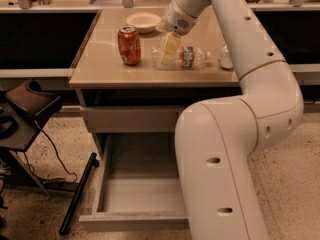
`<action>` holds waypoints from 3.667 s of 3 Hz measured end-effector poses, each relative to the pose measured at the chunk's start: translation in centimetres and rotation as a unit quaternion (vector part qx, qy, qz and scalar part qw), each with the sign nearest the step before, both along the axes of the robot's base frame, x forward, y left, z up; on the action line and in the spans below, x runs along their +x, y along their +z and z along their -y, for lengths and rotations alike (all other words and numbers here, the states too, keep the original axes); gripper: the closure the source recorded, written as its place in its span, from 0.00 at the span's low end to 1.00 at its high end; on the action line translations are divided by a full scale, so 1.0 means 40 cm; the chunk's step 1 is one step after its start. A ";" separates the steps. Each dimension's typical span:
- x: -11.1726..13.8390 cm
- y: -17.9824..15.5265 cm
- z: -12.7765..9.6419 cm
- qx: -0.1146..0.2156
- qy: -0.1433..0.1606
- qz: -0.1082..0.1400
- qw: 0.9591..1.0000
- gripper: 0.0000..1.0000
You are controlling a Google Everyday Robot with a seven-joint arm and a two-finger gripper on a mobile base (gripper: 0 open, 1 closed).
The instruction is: Place water bottle into middle drawer
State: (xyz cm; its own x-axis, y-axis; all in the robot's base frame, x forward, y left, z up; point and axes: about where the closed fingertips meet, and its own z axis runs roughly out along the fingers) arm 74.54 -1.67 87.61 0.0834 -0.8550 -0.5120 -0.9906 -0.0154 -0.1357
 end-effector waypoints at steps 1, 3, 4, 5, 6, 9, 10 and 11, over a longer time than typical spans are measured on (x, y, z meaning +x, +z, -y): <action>0.047 -0.006 0.032 -0.014 -0.042 0.014 0.999 0.00; 0.070 -0.084 0.127 -0.070 -0.070 0.004 0.995 0.00; 0.070 -0.084 0.127 -0.070 -0.070 0.004 0.995 0.00; 0.070 -0.084 0.127 -0.070 -0.070 0.004 0.995 0.19; 0.070 -0.084 0.127 -0.070 -0.070 0.004 0.995 0.43; 0.011 -0.045 0.135 -0.034 -0.042 -0.004 0.999 1.00; -0.082 0.022 0.125 -0.005 0.002 -0.005 1.000 1.00; -0.222 0.144 0.106 0.057 0.046 0.018 0.997 1.00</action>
Offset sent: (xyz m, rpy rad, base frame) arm 0.0464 -0.0876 0.0123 -0.1567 0.0040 -0.2036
